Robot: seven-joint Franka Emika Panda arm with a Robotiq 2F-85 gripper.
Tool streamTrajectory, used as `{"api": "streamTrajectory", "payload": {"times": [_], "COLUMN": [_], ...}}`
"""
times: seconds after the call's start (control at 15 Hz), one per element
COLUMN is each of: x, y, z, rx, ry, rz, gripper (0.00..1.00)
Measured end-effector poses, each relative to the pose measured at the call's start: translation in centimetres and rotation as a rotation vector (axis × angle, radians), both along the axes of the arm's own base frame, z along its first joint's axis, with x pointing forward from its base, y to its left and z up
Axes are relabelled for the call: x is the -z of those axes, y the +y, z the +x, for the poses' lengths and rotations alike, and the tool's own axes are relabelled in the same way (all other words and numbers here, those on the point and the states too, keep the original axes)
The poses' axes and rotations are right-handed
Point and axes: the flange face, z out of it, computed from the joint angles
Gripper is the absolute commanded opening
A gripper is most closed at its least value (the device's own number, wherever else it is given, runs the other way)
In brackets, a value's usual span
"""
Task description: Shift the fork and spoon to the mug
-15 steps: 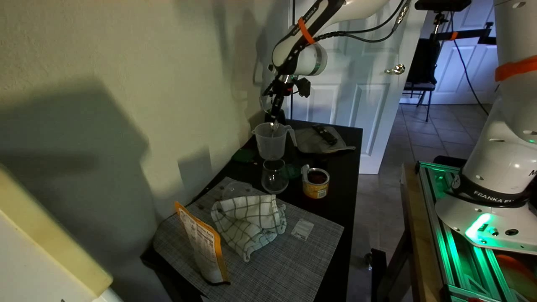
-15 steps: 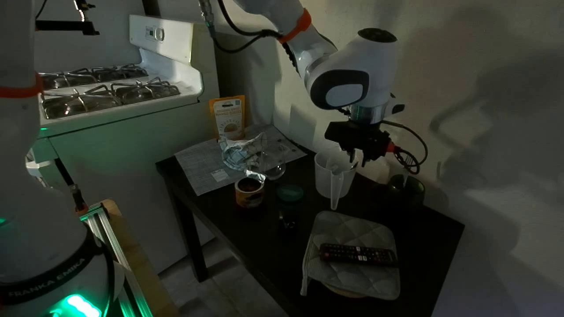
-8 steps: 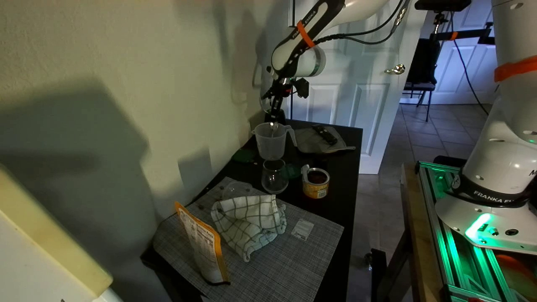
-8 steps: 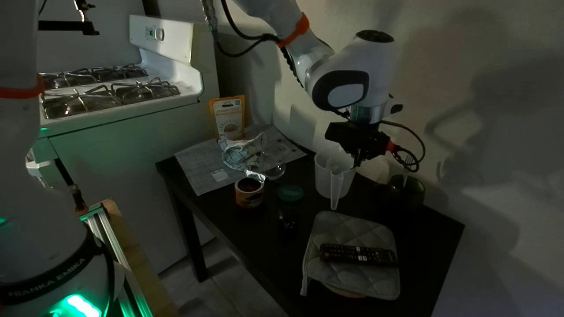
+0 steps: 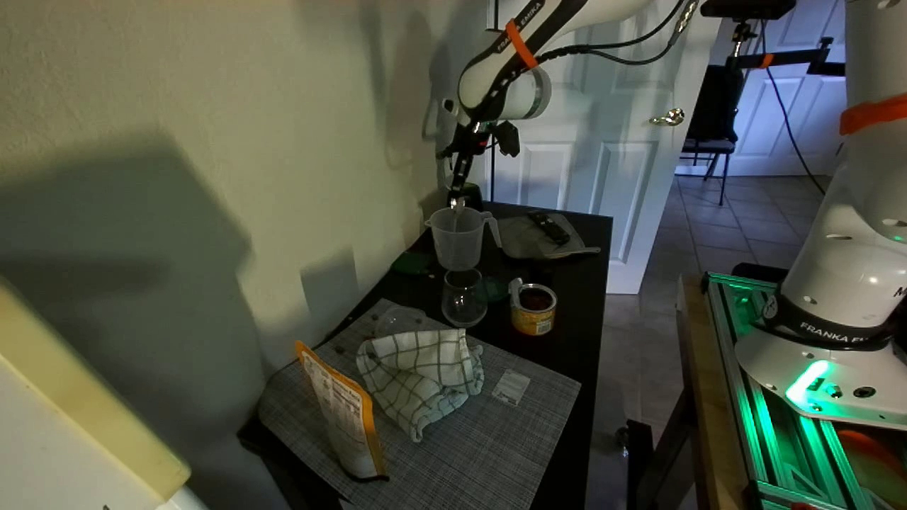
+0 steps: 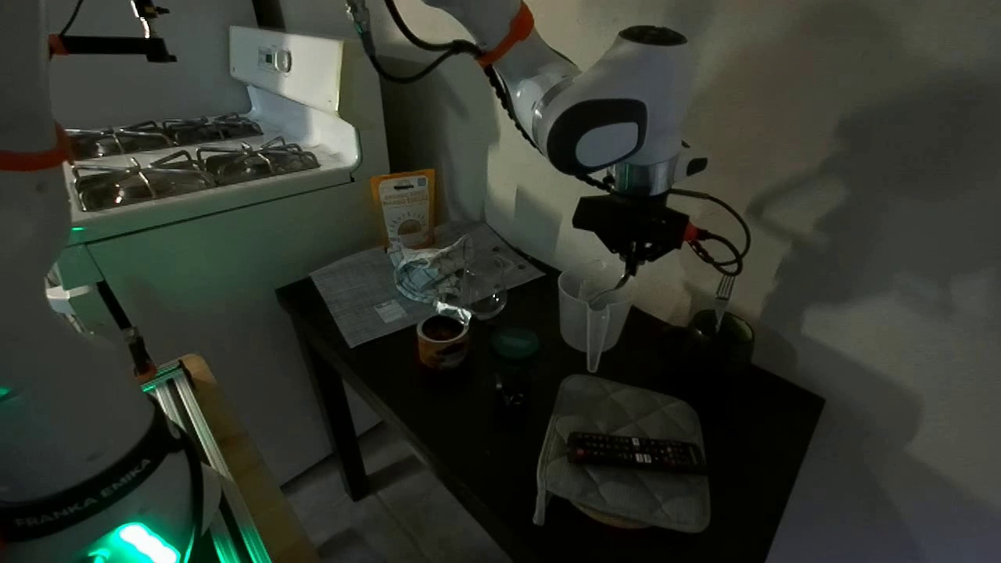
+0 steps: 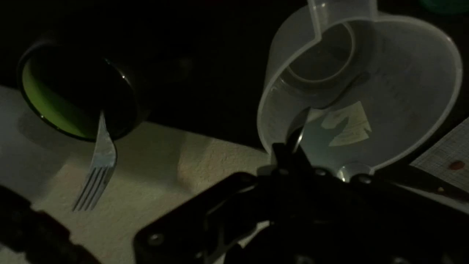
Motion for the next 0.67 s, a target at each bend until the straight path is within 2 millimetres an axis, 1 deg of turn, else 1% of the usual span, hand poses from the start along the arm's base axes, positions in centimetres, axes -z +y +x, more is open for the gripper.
{"api": "streamTrajectory", "payload": {"times": [0.13, 0.27, 0.4, 0.53, 0.67], "x": [-2.1, -5.4, -9.6, -14.9, -19.2], "y": [0.4, 0.1, -0.9, -2.6, -4.8], "z": [-0.7, -2.1, -4.0, -5.9, -7.8], "rx": [-0.033, -0.066, -0.082, -0.043, 0.011], "ry": [-0.001, 0.014, 0.025, -0.023, -0.066], "rz": [-0.013, -0.054, -0.117, -0.204, -0.289], "gripper": [0.01, 0.01, 0.01, 0.01, 0.01]}}
